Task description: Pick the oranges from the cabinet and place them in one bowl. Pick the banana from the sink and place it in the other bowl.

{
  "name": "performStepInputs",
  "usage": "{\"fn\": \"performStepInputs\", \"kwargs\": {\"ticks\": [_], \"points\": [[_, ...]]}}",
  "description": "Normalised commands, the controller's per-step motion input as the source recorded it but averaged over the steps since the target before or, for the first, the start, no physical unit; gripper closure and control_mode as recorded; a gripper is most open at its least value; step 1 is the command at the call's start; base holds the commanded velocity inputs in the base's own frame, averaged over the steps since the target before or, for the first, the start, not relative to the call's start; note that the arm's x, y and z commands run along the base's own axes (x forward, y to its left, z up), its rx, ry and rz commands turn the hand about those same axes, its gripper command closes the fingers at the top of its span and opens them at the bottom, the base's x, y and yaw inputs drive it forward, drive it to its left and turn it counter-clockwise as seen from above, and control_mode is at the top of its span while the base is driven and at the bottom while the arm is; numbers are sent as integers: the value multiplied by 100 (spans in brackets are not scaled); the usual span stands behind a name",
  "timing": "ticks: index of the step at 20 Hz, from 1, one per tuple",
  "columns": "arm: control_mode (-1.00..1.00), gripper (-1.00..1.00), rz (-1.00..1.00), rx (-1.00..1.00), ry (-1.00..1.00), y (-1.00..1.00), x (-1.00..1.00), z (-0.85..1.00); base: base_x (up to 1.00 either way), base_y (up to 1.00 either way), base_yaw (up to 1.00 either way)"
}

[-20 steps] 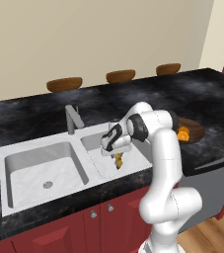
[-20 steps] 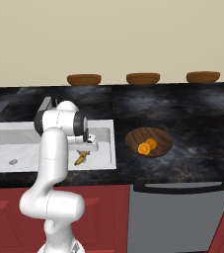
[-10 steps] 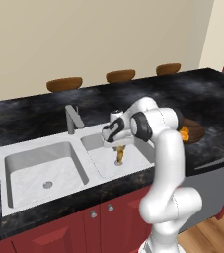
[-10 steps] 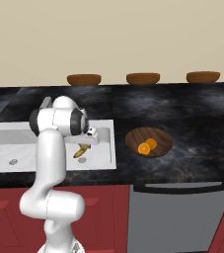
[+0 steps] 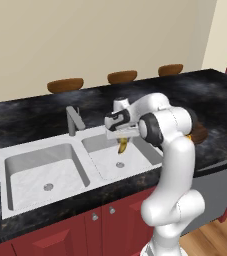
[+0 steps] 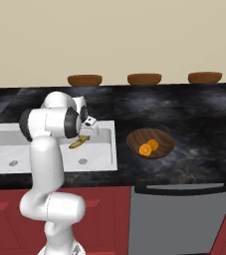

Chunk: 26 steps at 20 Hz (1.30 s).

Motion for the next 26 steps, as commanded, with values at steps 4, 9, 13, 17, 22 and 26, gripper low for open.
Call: {"fn": "performStepInputs", "kwargs": {"ticks": [4,9,13,17,22,26], "points": [[-100,100,-5,1,-1,-1,-52,69,0,0,0],[-100,100,-4,0,-3,-5,-56,58,0,0,0],[-100,100,-7,1,-11,-5,-70,51,0,0,0],[-100,100,-6,5,-4,-13,-64,58,0,0,0],[-100,100,-6,6,-4,-8,-66,56,0,0,0],[-100,100,-6,2,-4,0,-66,53,0,0,0]]}}
